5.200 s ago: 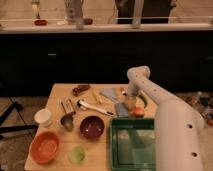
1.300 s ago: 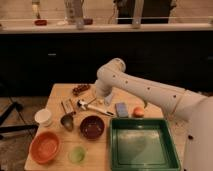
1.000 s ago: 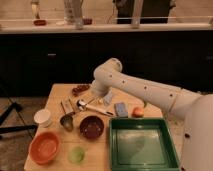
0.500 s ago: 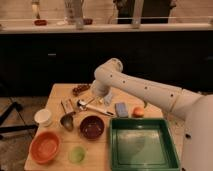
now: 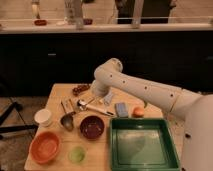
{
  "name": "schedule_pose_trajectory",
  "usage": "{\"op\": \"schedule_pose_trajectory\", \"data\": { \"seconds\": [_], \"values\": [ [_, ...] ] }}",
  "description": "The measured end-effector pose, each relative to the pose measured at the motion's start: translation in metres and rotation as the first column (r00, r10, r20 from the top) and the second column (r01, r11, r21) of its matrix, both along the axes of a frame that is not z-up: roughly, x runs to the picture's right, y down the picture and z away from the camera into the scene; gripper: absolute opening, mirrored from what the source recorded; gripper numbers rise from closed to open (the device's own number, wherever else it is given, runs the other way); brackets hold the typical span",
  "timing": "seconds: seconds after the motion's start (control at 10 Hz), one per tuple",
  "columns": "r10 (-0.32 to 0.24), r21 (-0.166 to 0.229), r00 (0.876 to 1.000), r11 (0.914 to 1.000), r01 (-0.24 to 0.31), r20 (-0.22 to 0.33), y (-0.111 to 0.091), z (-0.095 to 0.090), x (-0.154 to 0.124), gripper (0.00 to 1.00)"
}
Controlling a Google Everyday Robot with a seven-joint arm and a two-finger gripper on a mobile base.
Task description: Place fork in metal cup
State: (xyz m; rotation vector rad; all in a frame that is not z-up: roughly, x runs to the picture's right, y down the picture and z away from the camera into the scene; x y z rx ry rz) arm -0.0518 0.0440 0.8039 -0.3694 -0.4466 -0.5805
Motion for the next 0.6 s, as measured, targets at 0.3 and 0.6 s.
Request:
{"op": "schedule_pose_trajectory", "data": {
  "seconds": [0.3,0.6],
  "values": [
    [0.001,-0.001,1.000,1.0000,-0.001,0.000,0.0006,0.0006,0.0006,0.00],
    [0.002,0.004,1.000,1.0000,-0.002,0.017,-0.0026,-0.0019,-0.0038,0.00]
  ]
}}
